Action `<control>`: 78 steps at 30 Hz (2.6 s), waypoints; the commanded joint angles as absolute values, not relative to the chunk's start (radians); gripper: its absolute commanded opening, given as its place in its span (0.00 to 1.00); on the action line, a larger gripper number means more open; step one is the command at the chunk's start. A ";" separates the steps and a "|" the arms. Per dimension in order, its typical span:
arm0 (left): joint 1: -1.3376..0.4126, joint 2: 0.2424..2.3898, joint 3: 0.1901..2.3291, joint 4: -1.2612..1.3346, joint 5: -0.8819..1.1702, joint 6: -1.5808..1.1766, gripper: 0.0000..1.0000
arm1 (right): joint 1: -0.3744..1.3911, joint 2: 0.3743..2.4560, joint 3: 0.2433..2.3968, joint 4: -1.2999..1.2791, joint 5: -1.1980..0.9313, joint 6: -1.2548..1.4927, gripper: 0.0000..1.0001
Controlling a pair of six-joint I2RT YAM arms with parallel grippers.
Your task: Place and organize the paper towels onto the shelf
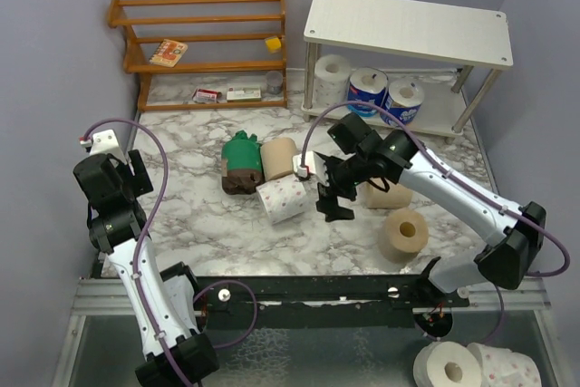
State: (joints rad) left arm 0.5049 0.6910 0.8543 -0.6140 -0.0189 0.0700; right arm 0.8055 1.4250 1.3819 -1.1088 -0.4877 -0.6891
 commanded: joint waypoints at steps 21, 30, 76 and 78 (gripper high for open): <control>0.502 0.666 0.844 -0.594 0.002 0.078 0.79 | 0.584 1.704 1.255 -0.683 -0.936 -0.131 0.73; 0.501 0.670 0.844 -0.595 0.002 0.078 0.79 | 0.584 1.800 1.291 -0.667 -0.987 -0.164 0.73; 0.491 0.687 0.844 -0.594 -0.001 0.077 0.79 | 0.625 1.936 1.320 -0.472 -0.973 -0.153 0.18; 0.491 0.689 0.844 -0.595 -0.001 0.077 0.79 | 0.626 1.939 1.322 -0.465 -0.967 -0.153 0.01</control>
